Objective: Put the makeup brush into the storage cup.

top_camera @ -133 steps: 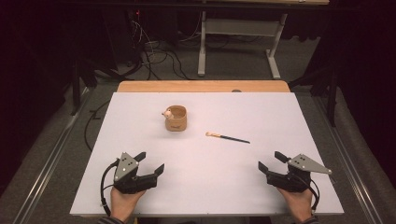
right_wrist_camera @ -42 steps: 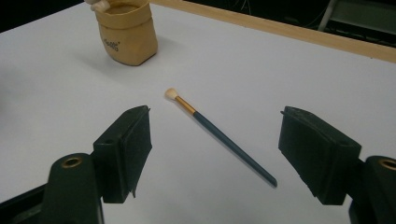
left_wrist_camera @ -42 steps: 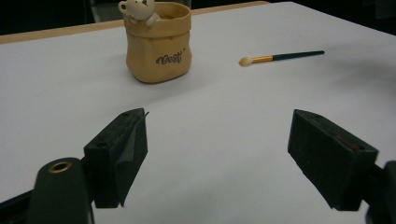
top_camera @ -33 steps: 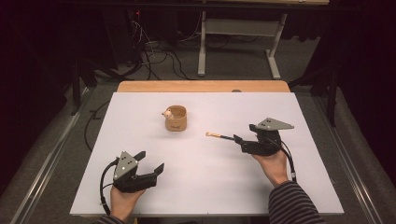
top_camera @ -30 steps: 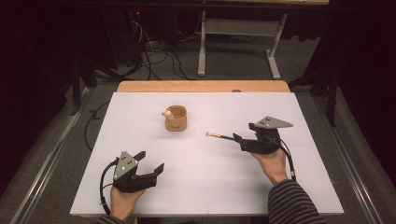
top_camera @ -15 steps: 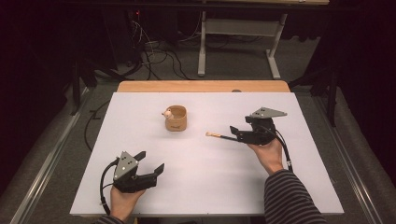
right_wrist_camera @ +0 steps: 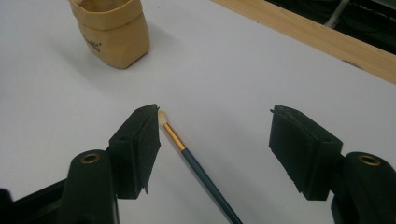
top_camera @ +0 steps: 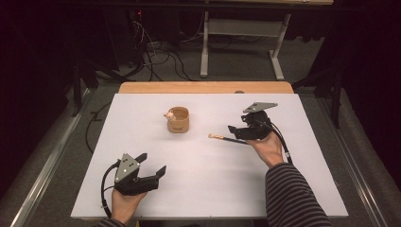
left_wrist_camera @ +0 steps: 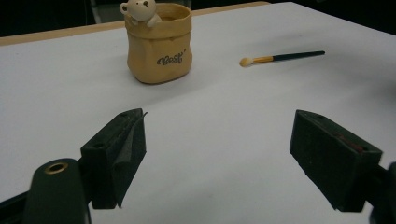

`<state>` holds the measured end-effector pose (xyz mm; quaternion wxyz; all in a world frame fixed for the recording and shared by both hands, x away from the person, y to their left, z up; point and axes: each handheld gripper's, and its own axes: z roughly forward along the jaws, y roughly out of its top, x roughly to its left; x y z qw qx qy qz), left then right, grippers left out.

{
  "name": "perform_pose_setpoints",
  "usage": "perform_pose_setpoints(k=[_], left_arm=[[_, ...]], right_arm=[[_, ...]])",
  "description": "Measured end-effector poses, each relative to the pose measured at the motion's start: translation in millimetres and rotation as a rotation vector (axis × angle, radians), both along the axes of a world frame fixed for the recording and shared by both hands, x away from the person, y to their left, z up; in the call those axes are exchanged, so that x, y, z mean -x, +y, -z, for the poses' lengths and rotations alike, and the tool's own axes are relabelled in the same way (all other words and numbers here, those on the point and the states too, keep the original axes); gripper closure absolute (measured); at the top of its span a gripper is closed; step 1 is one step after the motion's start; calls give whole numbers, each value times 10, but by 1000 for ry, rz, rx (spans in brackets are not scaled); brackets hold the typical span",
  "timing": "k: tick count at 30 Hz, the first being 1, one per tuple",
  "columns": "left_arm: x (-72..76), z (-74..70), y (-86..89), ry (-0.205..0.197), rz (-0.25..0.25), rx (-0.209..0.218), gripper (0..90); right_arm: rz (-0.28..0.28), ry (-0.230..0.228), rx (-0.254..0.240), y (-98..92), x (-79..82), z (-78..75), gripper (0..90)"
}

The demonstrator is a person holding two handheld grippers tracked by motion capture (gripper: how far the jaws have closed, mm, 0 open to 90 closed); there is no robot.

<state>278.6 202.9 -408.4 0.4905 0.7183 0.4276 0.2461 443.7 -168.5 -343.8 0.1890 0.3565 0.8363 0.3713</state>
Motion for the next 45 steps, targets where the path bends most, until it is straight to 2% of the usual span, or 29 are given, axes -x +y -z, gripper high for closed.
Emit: perform_pose_setpoints(k=[11,14,15,24,25,36,39,43,45], left_arm=[[2,-1,4,2,3,2,190],[1,-1,7,3,3,3,190],[1,-1,8,2,3,4,190],[2,-2,9,1,5,3,190],[2,-2,10,1,4,3,190],[2,-2,15,0,4,4,189],[1,-2,16,0,5,3,189],[3,-3,18,0,5,2,189],[3,-3,19,1,6,2,189]], right_arm=[[-54,55,101,107,-73,-38,405],[-67,78,137,129,-100,-35,409],[-80,82,163,145,-117,-37,420],[-108,122,243,225,-146,-48,437],[-119,129,267,237,-162,-51,437],[-139,174,346,318,-222,-11,431],[-139,195,351,334,-242,7,431],[-129,250,369,345,-281,58,436],[-137,253,385,340,-294,67,439]])
